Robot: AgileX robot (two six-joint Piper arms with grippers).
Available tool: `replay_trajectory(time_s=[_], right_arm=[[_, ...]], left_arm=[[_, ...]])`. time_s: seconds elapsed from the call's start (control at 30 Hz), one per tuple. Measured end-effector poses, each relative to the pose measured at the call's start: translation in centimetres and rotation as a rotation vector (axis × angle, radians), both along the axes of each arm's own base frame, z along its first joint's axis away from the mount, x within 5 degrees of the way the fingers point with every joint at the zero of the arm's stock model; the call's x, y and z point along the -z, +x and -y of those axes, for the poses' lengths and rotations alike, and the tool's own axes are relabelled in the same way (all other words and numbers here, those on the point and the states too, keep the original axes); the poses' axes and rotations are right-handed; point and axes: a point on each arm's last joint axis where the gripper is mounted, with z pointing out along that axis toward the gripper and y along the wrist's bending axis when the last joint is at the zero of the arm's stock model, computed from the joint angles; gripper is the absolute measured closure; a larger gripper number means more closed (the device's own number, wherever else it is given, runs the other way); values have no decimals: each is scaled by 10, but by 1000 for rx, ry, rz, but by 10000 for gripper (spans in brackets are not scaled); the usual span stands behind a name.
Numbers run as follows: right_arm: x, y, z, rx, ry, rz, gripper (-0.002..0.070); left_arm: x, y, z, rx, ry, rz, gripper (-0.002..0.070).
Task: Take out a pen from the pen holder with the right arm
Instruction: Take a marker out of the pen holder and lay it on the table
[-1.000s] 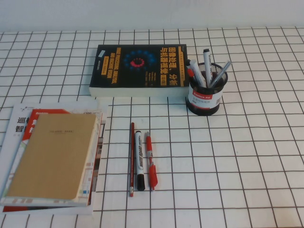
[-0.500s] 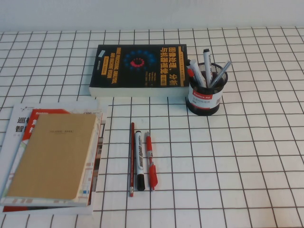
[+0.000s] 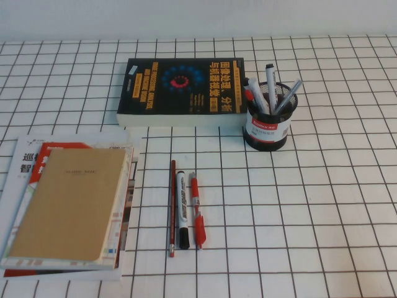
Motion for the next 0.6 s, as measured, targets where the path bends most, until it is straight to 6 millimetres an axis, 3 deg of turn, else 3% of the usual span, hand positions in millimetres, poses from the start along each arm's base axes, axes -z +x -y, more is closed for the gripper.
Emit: replay_trajectory(time_s=[0.2,0.4,0.6], right_arm=[[-5,-2,-5,-56,24,-16,692],[-45,3,-17,-188,-84,-87,692],[-79,32,-31,-354,-222,-260,692]], left_arm=[[0,0,0,0,0,0,679],[0,0,0,0,0,0,679],[0,0,0,0,0,0,679]])
